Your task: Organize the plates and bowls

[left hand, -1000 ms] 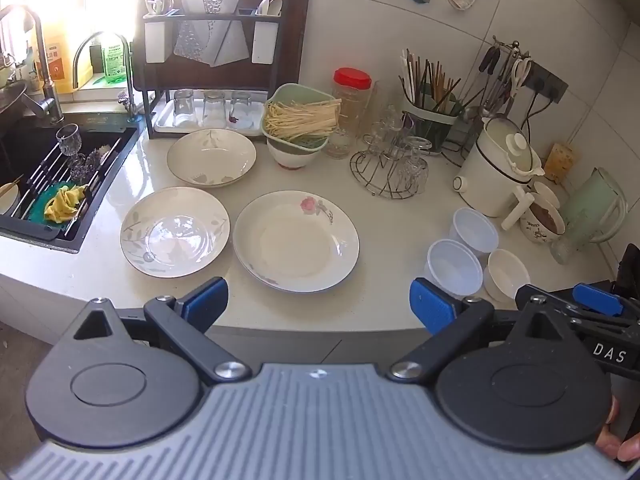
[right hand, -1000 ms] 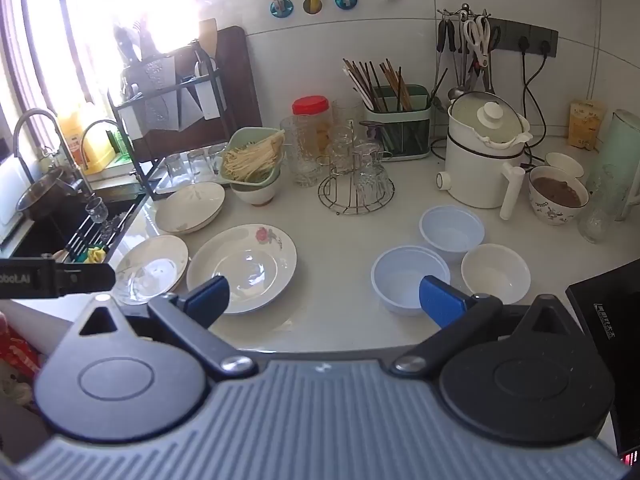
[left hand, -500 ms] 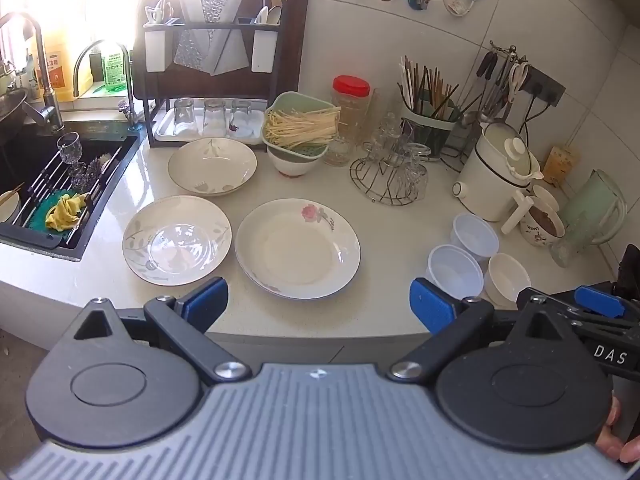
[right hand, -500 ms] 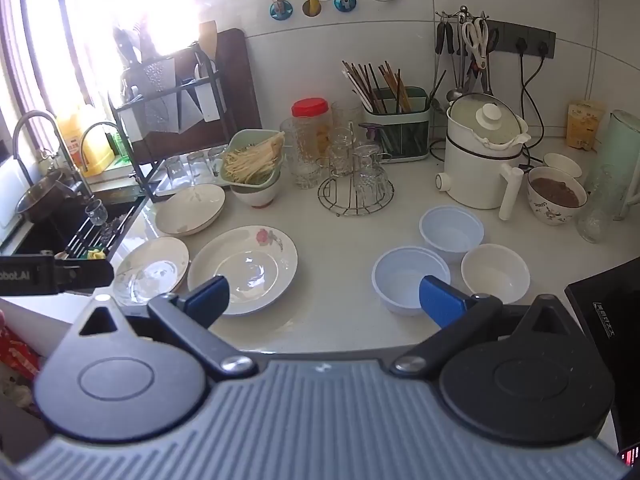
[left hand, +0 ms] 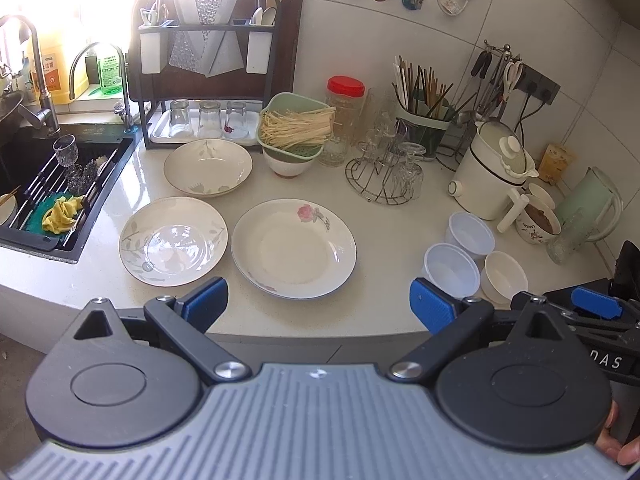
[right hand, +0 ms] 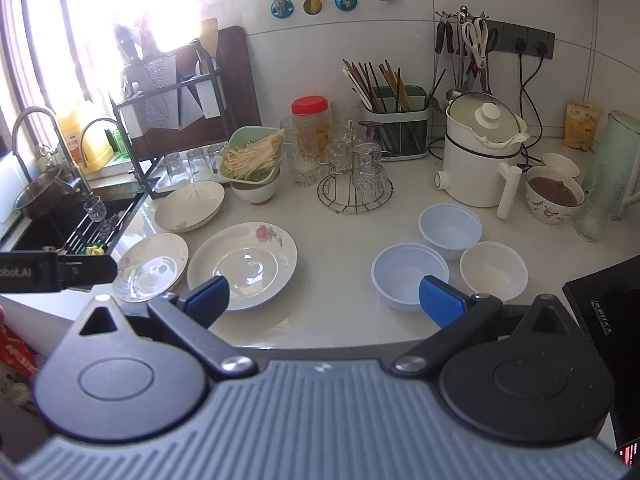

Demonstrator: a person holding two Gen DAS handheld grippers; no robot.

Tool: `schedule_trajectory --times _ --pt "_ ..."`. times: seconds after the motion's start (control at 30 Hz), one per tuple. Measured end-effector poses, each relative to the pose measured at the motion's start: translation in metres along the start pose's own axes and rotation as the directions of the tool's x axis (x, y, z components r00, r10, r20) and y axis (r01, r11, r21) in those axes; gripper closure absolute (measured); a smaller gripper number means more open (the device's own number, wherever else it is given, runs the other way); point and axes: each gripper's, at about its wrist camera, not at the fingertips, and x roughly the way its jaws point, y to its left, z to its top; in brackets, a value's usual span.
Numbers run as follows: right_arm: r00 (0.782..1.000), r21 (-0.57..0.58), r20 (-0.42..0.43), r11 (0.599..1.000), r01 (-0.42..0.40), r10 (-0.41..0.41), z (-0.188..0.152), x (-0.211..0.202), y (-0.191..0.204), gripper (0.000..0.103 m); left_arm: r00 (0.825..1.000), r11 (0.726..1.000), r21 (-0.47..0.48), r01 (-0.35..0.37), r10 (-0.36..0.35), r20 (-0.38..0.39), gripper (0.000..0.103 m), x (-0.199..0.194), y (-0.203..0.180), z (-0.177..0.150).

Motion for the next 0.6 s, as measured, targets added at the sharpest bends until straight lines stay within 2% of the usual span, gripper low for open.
schedule_trajectory --times 0.6 --pt "1.000 0.011 0.001 1.000 0.006 -0.006 0.0015 0.0012 -0.0009 0.000 1.000 0.999 0.029 0.013 -0.012 -0.019 0.004 0.0055 -0.0022 0.0050"
